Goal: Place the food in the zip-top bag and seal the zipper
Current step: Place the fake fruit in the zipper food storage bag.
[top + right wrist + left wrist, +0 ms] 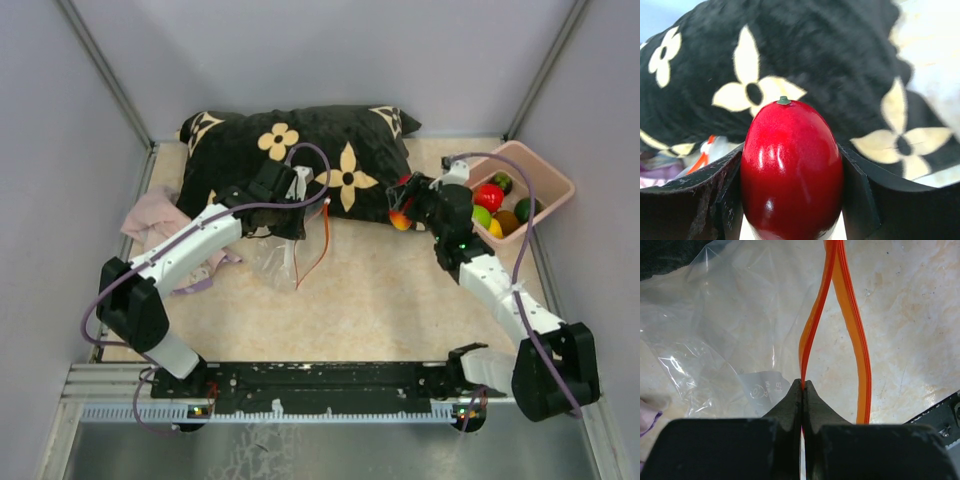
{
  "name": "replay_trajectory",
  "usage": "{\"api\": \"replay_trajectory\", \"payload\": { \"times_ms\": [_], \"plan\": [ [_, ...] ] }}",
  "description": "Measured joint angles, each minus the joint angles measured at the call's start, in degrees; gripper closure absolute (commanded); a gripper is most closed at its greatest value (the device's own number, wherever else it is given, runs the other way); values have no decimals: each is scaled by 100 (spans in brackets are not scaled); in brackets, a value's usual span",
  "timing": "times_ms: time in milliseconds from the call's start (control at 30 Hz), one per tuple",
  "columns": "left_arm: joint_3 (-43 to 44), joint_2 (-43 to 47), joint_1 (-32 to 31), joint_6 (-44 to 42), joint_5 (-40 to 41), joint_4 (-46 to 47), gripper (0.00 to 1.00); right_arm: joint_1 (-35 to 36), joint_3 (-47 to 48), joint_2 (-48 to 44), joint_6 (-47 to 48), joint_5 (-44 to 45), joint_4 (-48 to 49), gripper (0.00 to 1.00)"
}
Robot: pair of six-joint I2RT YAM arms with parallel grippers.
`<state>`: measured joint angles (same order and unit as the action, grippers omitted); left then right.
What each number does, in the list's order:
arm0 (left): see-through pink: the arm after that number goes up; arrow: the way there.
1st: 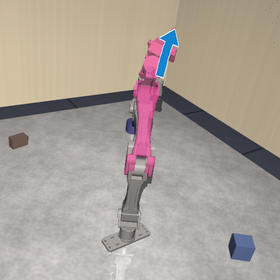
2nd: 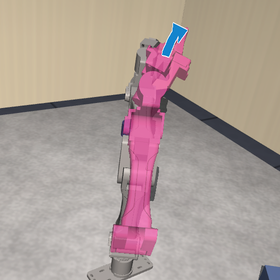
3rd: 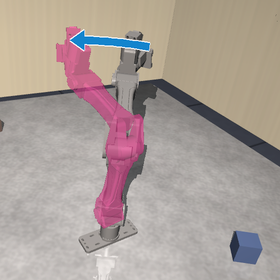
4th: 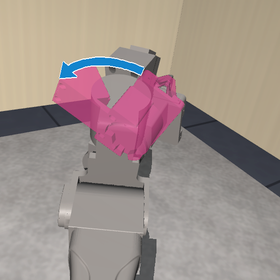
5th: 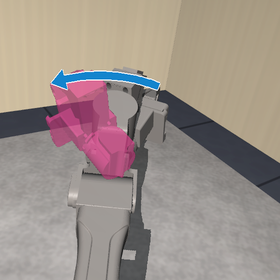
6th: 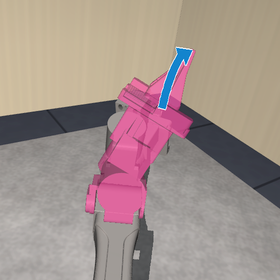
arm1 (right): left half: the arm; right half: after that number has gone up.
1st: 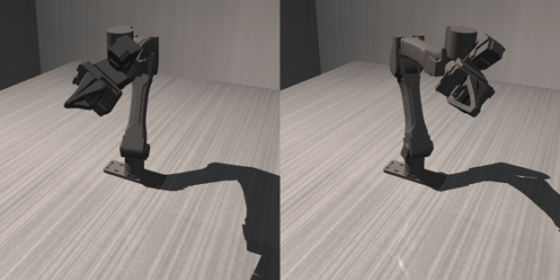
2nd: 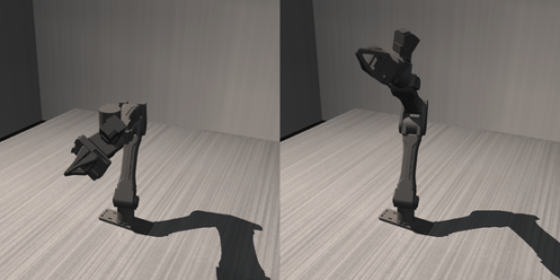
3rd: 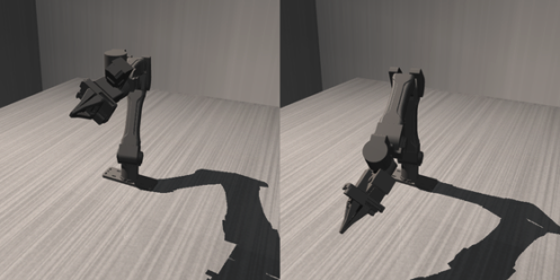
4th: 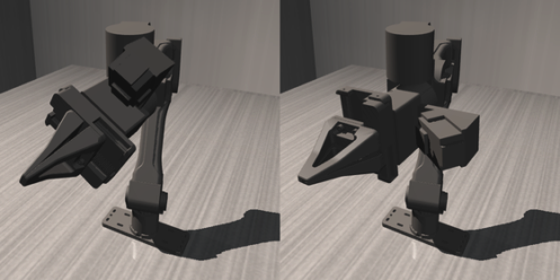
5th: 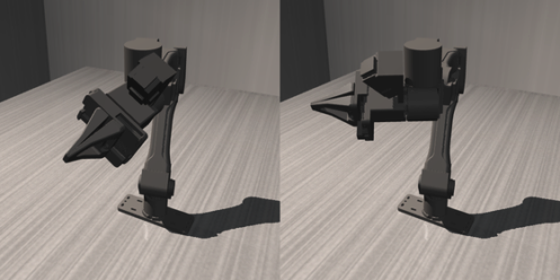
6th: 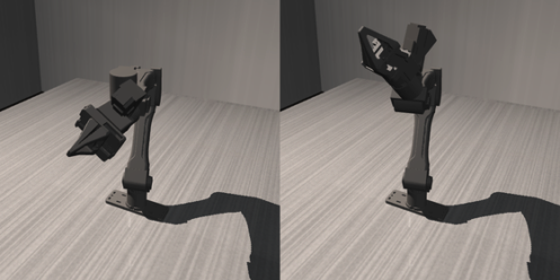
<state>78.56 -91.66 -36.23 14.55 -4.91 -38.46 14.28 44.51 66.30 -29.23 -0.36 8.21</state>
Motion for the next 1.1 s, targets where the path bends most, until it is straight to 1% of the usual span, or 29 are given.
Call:
{"api": "replay_trajectory", "payload": {
  "times_ms": [267, 400, 767, 1100],
  "plan": [
    [-15, 66, 0, 107, -70, 81, 100, 1403, -647, 9, -629, 459, 1414, 71],
    [-76, 142, 0, 227, -87, 142, 100, 1821, -835, 94, -850, 581, 2124, 72],
    [-92, 166, -31, 540, -278, 332, 100, 2481, -1051, 717, -1189, 817, 3797, 73],
    [-83, 166, -44, 802, -566, 450, 100, 2872, -1191, 1445, -1202, 1003, 5257, 75]
  ]
}}
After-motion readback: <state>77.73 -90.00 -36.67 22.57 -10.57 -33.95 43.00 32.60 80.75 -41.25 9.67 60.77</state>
